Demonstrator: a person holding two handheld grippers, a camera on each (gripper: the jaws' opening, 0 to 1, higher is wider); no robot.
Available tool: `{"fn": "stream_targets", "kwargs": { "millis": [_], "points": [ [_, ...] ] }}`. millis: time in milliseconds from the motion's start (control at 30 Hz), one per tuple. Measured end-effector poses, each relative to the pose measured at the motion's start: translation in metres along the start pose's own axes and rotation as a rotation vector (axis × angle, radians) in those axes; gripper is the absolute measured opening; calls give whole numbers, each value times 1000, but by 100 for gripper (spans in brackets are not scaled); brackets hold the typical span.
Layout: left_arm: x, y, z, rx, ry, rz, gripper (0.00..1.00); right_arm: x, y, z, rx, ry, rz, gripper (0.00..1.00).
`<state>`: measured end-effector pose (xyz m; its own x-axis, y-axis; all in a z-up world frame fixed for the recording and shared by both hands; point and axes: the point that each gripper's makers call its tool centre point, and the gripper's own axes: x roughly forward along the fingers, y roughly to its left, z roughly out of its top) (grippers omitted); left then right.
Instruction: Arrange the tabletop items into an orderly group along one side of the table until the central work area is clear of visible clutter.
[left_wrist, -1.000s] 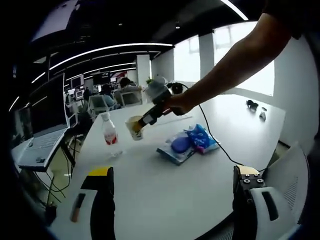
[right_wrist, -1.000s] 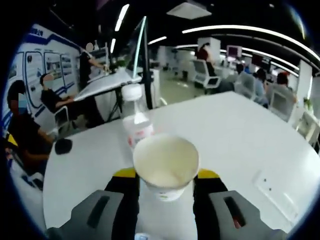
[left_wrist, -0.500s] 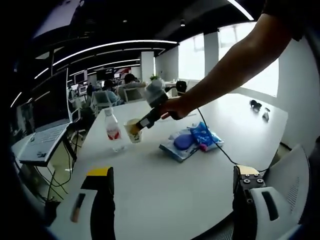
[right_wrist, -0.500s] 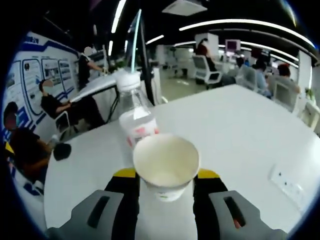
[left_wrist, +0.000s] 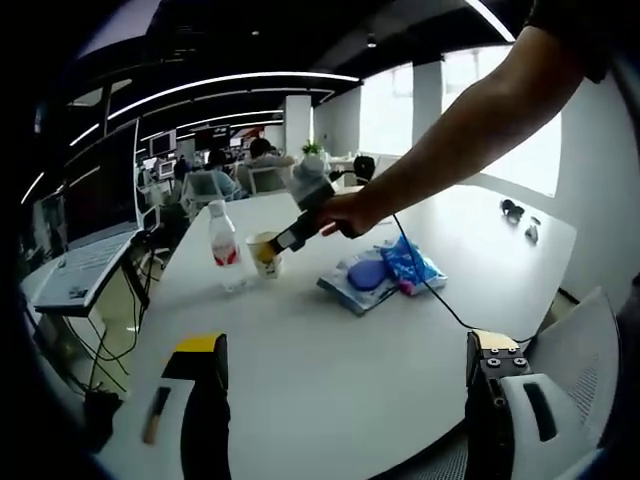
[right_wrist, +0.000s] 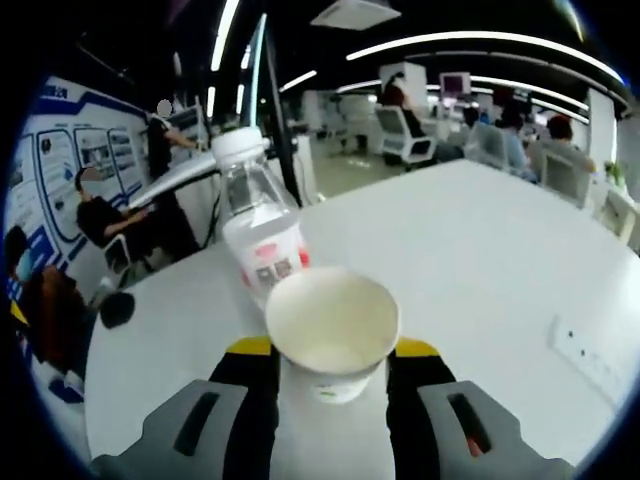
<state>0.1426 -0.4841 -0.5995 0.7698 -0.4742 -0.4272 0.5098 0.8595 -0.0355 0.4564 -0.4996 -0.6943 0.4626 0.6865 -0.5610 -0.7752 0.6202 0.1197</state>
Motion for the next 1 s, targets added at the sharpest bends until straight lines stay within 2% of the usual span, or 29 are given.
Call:
{"fn": "stream_targets", "kwargs": {
  "millis": [200,300,700,833,1000],
  "points": [
    [0,0,-2,-8,-3,-1,99,4,4,-4,8,-9,-3,38],
    [0,0,-4,-8,7,-3,99,-1,16,-4,-3,-2,-1,38],
    [1,-1,-3,-7,1,-5,99,4,7,-8,26,3,9,38],
    [0,-1,-4,-10,-1,-3,99,0,15,-10,24,9,10,37],
    [1,-1,-2,-14,-5,-3,99,0,14,-11,25,11,6,37]
  ]
}}
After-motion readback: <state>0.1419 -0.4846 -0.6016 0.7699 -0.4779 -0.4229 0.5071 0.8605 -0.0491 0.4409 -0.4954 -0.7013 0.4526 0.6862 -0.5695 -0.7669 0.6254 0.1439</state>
